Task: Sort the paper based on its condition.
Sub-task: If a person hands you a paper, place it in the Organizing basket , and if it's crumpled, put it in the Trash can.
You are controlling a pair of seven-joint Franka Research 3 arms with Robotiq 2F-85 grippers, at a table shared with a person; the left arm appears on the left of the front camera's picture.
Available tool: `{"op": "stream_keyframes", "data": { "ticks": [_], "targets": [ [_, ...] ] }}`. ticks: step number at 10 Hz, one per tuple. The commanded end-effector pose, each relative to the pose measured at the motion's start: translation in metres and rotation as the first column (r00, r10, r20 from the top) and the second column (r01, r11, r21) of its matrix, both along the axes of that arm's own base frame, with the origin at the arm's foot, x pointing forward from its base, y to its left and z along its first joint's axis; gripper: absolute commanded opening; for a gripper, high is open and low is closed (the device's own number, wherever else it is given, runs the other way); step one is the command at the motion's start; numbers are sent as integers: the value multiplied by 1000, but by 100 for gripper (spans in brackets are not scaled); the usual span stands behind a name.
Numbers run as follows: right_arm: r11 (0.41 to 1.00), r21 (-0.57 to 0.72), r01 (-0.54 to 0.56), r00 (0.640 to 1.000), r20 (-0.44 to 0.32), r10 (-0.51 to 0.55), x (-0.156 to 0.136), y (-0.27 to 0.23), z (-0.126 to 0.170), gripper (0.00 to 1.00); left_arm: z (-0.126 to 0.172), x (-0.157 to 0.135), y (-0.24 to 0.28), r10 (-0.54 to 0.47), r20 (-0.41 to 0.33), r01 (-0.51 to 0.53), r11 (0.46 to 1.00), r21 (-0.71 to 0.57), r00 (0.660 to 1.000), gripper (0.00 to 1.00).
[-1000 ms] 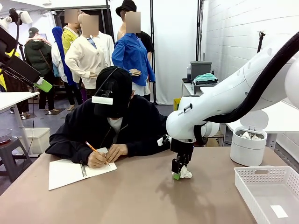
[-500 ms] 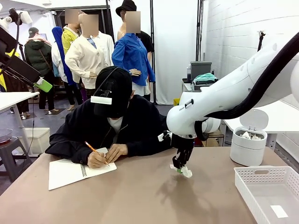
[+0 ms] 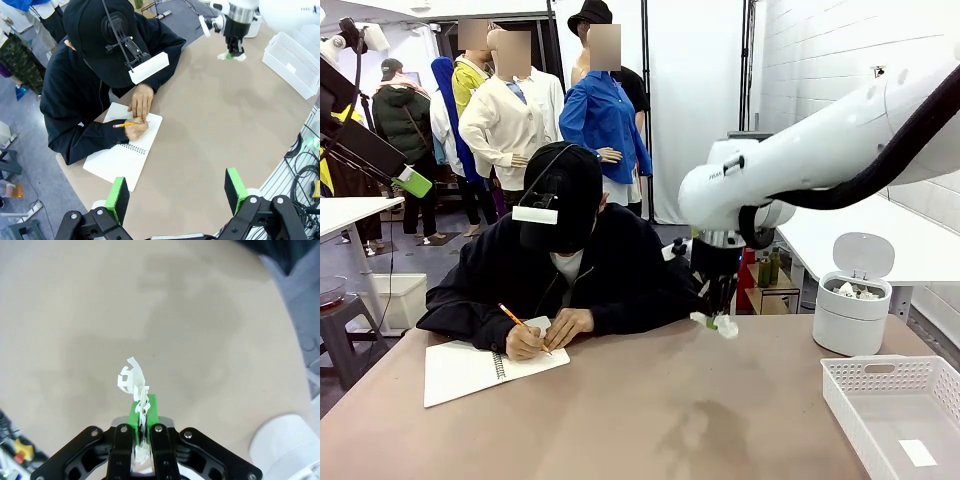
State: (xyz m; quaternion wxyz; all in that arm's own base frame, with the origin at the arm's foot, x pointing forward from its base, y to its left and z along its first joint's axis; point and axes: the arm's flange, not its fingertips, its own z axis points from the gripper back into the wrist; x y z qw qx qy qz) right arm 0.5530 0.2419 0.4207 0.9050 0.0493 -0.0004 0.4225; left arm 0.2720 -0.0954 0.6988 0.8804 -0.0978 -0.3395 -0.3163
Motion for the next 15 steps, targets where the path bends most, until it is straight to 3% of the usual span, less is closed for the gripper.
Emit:
{"op": "stream_keyframes", "data": {
  "ticks": [1, 5, 7, 10, 11, 12, 13, 15],
  "targets": [
    [995, 7, 98, 994, -41, -98, 22, -17, 32, 0, 0, 0, 0, 2, 1, -2, 1000, 0, 1000, 100],
    [945, -20, 326, 942, 95, -323, 56, -115, 106, 0, 0, 0, 0, 2, 1, -2, 1000, 0, 1000, 100],
    [919, 13, 393, 916, 87, -393, 58, -176, 128, 0, 0, 0, 0, 2, 1, -2, 1000, 0, 1000, 100],
    [944, -16, 330, 944, -4, -330, 42, -232, 113, 0, 0, 0, 0, 2, 1, -2, 1000, 0, 1000, 100],
    [932, 0, 363, 931, 40, -363, 40, -245, 103, 0, 0, 0, 0, 2, 1, -2, 1000, 0, 1000, 100],
    [910, 104, 401, 908, 86, -410, 36, -236, 98, 0, 0, 0, 0, 2, 1, -2, 1000, 0, 1000, 100],
    [931, -36, 364, 932, 22, -363, 48, -241, 114, 0, 0, 0, 0, 2, 1, -2, 1000, 0, 1000, 100],
    [931, -36, 364, 932, 22, -363, 48, -241, 114, 0, 0, 0, 0, 2, 1, -2, 1000, 0, 1000, 100]
  ]
}}
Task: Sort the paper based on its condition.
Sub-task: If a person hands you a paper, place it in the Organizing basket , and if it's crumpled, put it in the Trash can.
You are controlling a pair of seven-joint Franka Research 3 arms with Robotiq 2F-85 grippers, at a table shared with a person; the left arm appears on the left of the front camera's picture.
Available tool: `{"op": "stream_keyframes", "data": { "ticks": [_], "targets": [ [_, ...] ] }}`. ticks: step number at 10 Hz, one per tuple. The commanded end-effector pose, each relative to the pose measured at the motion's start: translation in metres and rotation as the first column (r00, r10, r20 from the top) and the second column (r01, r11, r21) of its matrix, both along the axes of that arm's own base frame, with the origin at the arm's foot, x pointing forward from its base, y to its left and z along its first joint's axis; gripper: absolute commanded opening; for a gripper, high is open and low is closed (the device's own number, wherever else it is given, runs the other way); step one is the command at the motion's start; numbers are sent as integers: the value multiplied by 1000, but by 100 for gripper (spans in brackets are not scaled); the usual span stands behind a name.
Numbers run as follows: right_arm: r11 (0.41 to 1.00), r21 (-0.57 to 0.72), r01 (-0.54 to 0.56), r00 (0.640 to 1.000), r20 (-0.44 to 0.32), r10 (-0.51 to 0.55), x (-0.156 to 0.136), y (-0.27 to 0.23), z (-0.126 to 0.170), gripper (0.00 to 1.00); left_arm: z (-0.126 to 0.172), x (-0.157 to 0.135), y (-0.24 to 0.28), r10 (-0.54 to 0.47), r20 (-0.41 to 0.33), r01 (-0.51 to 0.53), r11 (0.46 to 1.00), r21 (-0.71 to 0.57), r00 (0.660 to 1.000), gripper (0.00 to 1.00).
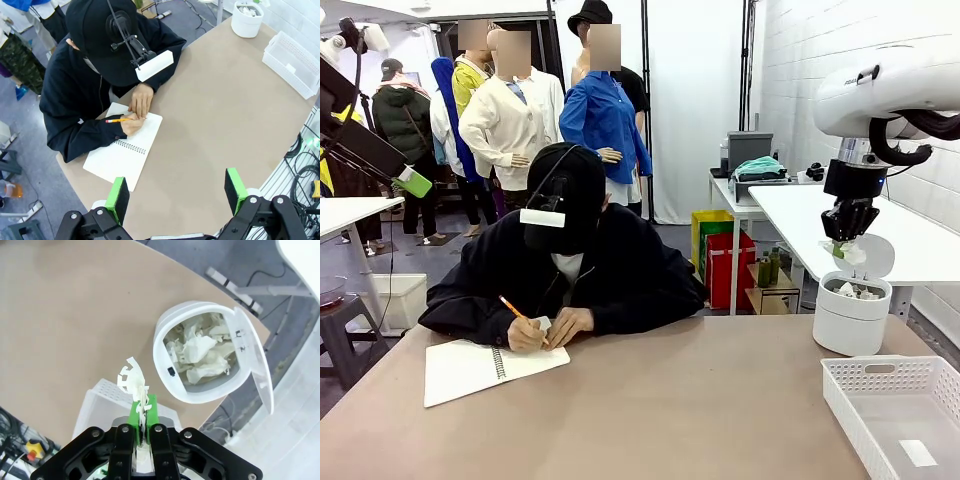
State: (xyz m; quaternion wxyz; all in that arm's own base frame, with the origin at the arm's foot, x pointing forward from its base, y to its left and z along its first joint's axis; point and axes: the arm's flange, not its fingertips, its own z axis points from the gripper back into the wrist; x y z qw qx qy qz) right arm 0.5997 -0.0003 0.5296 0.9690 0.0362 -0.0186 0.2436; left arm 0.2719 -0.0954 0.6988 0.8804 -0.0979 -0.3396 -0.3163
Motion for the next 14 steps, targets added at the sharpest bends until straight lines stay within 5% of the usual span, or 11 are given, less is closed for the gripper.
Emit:
{"op": "stream_keyframes", "data": {
  "ticks": [1, 7, 14],
  "targets": [
    [1000, 3, 5, 1000, 5, -5, 1, -2, -2, 0, 0, 0, 0, 2, 1, -2, 1000, 1, 1000, 100],
    [986, -151, -65, 997, -58, 57, 38, -36, -58, 0, 0, 0, 0, 2, 1, -2, 1000, 1, 1000, 100],
    [984, -82, -160, 987, 2, 160, 41, -30, -80, 0, 0, 0, 0, 2, 1, -2, 1000, 1, 1000, 100]
  ]
}}
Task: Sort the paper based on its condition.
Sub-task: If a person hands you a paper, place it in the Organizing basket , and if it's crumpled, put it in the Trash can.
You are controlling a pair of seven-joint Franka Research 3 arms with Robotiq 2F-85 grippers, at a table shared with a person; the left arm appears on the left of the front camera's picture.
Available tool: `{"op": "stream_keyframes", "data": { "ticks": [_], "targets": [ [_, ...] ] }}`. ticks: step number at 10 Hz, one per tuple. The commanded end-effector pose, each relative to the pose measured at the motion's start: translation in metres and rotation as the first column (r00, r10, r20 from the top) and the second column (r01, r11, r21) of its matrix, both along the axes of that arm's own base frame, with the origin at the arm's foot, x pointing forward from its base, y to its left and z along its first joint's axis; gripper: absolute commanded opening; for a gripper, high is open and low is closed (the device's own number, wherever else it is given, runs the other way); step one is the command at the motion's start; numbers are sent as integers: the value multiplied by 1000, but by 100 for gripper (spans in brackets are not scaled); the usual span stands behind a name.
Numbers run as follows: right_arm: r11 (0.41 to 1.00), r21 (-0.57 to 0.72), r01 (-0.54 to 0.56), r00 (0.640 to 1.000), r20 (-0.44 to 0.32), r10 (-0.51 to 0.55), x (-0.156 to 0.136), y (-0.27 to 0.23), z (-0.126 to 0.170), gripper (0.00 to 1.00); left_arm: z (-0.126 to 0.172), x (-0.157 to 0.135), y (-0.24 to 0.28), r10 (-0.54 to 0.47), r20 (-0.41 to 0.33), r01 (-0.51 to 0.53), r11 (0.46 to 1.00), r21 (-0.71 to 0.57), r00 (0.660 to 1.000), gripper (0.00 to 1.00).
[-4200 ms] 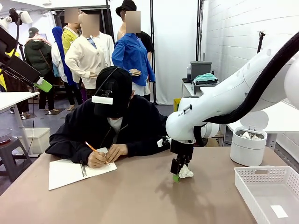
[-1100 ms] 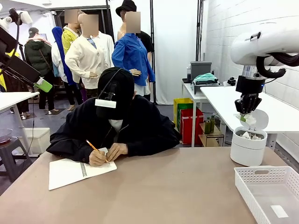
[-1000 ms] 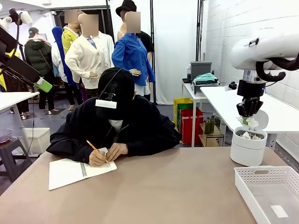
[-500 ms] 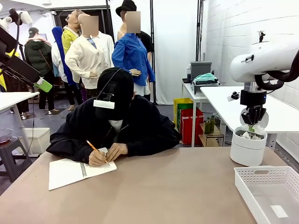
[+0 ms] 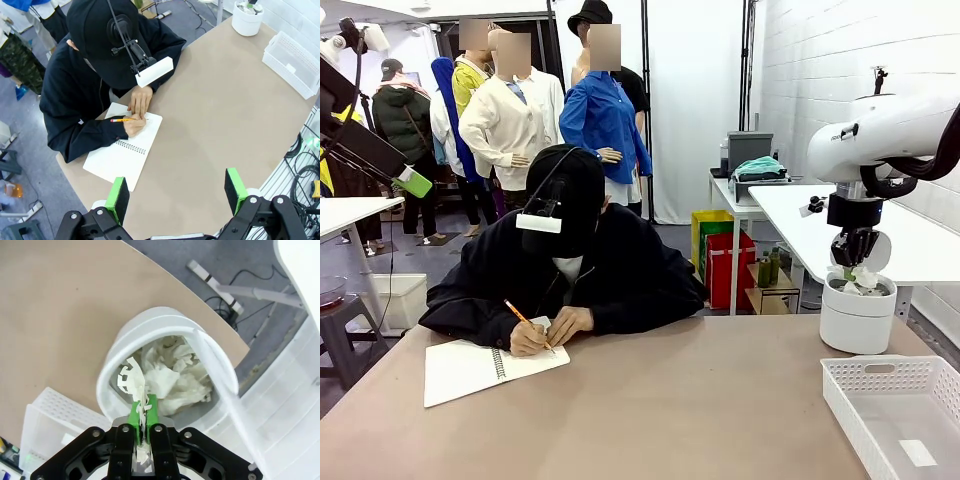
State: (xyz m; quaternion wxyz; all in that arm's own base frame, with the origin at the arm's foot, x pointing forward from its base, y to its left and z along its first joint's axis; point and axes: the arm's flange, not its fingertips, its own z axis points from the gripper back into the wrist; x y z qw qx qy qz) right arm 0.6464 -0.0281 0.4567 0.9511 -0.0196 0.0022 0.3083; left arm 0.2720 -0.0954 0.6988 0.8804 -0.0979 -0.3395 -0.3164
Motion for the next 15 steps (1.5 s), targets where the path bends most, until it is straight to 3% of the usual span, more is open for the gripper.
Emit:
{"op": "stream_keyframes", "data": {
  "ticks": [1, 4, 9, 10, 15],
  "targets": [
    [999, 31, -39, 999, 1, 39, -9, -1, -6, 0, 0, 0, 0, 2, 1, -2, 1000, 1, 1000, 100],
    [1000, 0, 0, 1000, 0, 0, 0, 0, 0, 0, 0, 0, 0, 2, 1, -2, 1000, 1, 1000, 100],
    [1000, -15, -20, 1000, 4, 20, -5, 2, 4, 95, 0, 0, 0, 2, 1, -2, 1000, 1, 1000, 100],
    [1000, -17, -24, 1000, 1, 24, -6, 3, 3, 100, 0, 0, 0, 2, 1, -2, 1000, 1, 1000, 100],
    [999, -21, -49, 999, 12, 49, -12, 10, 9, 100, 0, 0, 0, 2, 1, -2, 1000, 1, 1000, 100]
  ]
}}
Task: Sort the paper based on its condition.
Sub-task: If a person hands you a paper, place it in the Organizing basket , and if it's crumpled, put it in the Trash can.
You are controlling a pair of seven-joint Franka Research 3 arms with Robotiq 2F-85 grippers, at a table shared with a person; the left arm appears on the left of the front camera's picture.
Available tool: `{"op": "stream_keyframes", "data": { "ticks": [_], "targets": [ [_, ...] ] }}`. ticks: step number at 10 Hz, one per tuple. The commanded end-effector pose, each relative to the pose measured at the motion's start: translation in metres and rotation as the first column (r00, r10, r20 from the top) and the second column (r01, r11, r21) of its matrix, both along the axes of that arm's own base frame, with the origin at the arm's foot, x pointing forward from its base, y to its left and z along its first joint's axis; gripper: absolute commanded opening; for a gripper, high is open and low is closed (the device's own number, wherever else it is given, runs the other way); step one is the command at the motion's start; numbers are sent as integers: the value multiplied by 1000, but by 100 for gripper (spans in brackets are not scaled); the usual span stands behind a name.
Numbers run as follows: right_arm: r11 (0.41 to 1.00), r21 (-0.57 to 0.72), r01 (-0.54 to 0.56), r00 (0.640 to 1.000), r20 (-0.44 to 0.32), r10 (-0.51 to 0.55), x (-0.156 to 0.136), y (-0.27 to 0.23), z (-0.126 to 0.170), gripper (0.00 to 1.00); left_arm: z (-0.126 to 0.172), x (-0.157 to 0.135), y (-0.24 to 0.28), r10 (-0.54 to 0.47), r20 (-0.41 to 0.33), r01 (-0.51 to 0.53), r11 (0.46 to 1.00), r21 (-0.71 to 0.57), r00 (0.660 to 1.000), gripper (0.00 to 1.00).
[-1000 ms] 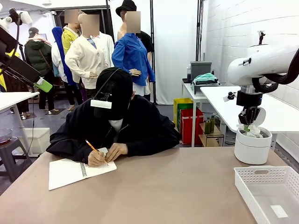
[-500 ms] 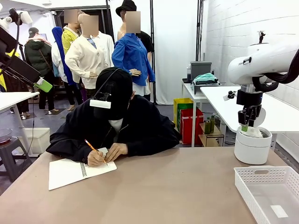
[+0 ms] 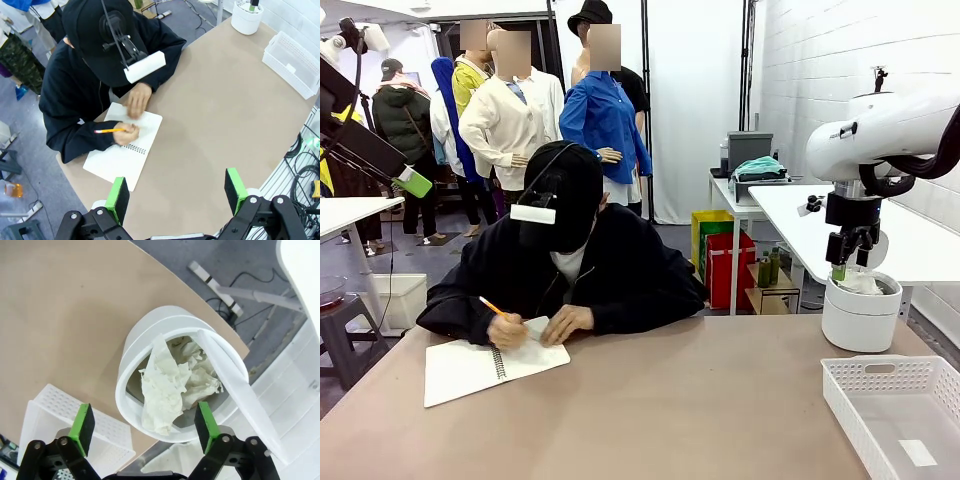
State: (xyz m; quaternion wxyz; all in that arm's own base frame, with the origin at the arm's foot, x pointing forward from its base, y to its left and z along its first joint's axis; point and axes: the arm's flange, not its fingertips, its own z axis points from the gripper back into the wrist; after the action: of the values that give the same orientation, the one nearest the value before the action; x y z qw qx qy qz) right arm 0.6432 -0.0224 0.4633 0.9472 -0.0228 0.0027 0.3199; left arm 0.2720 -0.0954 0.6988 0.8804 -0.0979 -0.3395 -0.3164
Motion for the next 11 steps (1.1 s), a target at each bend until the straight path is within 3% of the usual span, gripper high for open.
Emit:
{"op": "stream_keyframes", "data": {
  "ticks": [1, 4, 6, 11],
  "targets": [
    [999, -15, -37, 999, 38, 38, -13, 7, 9, 100, 0, 0, 0, 2, 1, -2, 1000, 1, 1000, 100],
    [987, 158, -43, 991, -118, 63, -35, 29, 21, 100, 0, 0, 0, 2, 1, -2, 1000, 1, 1000, 100],
    [977, 209, -35, 983, -171, 72, -61, 46, 37, 100, 0, 0, 0, 2, 1, -2, 1000, 1, 1000, 100],
    [931, 363, -27, 986, -146, 85, -115, 91, 57, 100, 0, 0, 0, 2, 1, -2, 1000, 1, 1000, 100]
  ]
}}
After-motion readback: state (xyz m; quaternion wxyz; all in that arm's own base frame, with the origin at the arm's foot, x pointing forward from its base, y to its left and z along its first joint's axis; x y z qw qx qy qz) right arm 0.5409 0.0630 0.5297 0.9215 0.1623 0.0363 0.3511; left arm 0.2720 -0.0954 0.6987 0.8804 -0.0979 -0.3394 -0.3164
